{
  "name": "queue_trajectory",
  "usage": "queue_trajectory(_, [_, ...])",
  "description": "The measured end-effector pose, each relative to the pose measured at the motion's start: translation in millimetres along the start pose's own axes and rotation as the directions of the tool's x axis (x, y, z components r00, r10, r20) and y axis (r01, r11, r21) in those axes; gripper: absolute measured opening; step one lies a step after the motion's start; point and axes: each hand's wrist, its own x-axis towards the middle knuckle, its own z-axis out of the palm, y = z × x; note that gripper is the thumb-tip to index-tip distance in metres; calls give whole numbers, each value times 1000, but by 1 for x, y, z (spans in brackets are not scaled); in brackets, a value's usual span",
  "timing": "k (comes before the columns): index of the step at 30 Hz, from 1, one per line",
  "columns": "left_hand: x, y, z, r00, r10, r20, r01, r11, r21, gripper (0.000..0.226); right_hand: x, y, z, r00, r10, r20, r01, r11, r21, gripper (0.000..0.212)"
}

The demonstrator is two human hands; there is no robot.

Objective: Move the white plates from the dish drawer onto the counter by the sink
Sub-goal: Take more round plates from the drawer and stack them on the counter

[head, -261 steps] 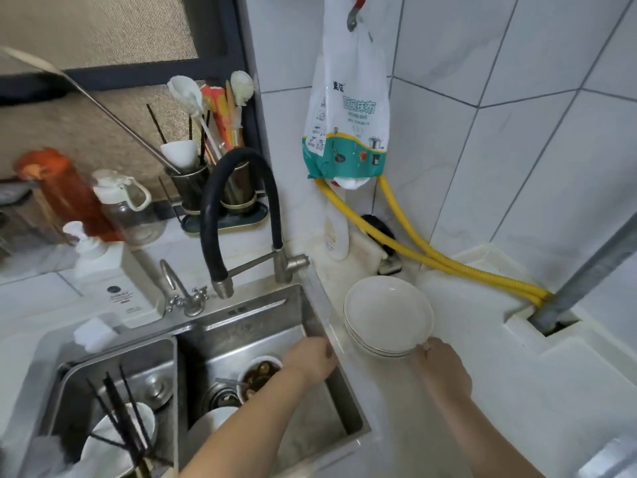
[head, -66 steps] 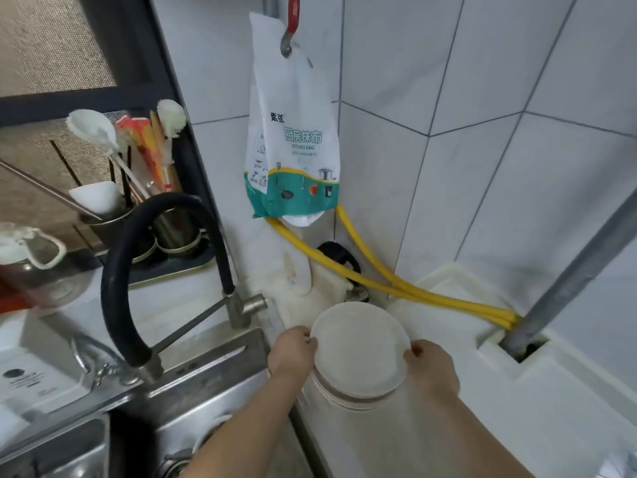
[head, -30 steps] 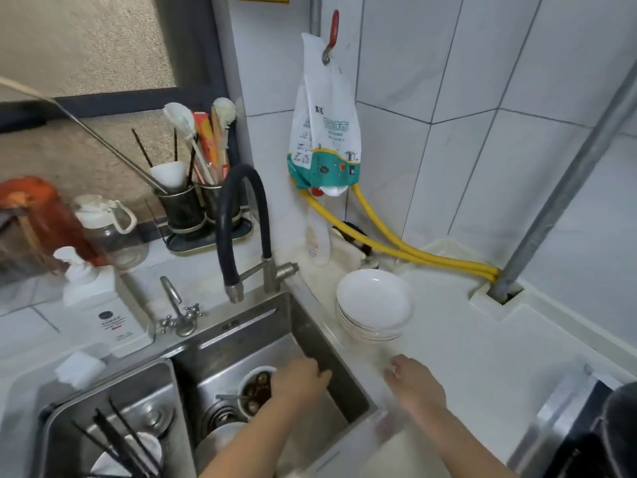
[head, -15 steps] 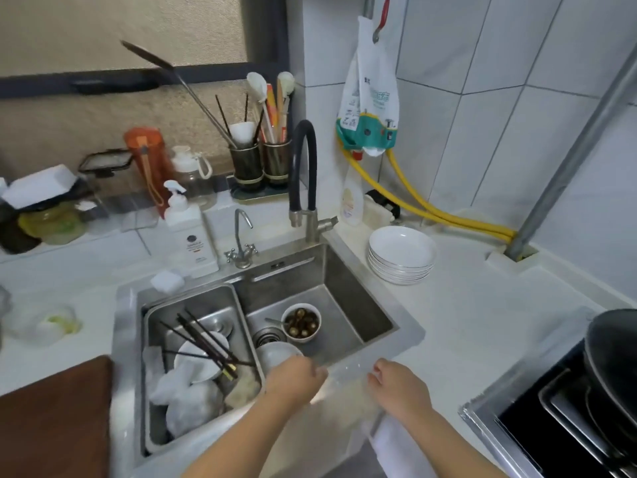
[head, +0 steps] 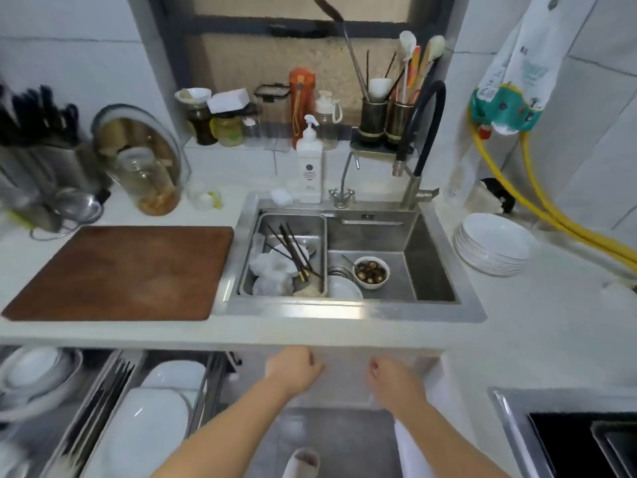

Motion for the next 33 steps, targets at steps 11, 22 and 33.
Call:
queue_trajectory(11, [-91,-137,18,932,-360,-30,352,924,-148,44,-28,-97,78,938,-266,225,294,950,-103,24])
queue_trajectory(22, [-119,-301,9,848,-526,65,524,814,-250,46,-25,-253,162,854,-357,378,420,902,-97,21])
queue_trajectory(33, [-76,-429,30,820,-518,245,568,788,-236,40,7,-342,261,875,-192,445,232,972,-36,31])
